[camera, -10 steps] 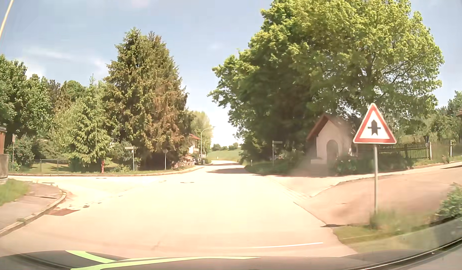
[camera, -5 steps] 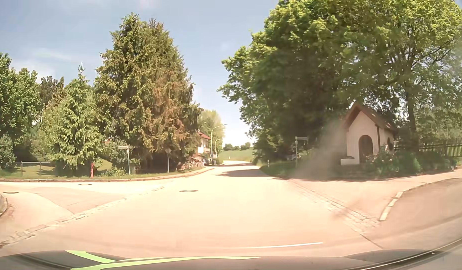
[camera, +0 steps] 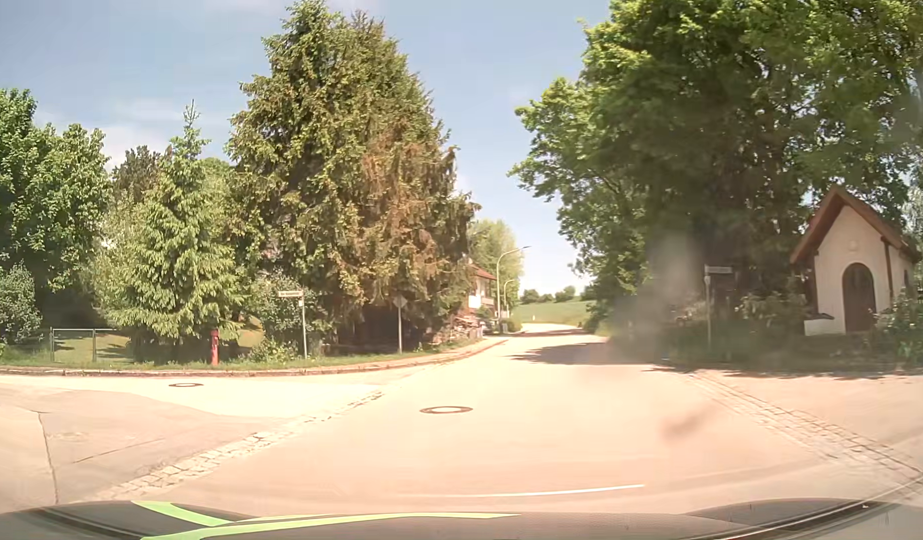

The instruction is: Follow the waypoints while adhering to traffic rules and regulations

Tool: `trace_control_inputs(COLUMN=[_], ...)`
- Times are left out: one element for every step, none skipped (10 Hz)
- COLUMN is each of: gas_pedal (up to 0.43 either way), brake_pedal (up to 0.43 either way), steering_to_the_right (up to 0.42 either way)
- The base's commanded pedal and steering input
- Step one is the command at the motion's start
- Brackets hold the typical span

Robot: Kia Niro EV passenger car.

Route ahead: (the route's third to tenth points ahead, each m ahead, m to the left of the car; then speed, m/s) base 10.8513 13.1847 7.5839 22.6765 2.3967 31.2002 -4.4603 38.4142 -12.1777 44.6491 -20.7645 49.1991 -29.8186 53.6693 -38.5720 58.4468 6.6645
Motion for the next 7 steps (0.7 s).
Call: trace_control_inputs(gas_pedal=[0.000,0.000,0.000,0.000,0.000,0.039,0.059], brake_pedal=[0.000,0.000,0.000,0.000,0.000,0.000,0.000], steering_to_the_right=[-0.252,-0.270,-0.288,-0.316,-0.346,-0.369,-0.384])
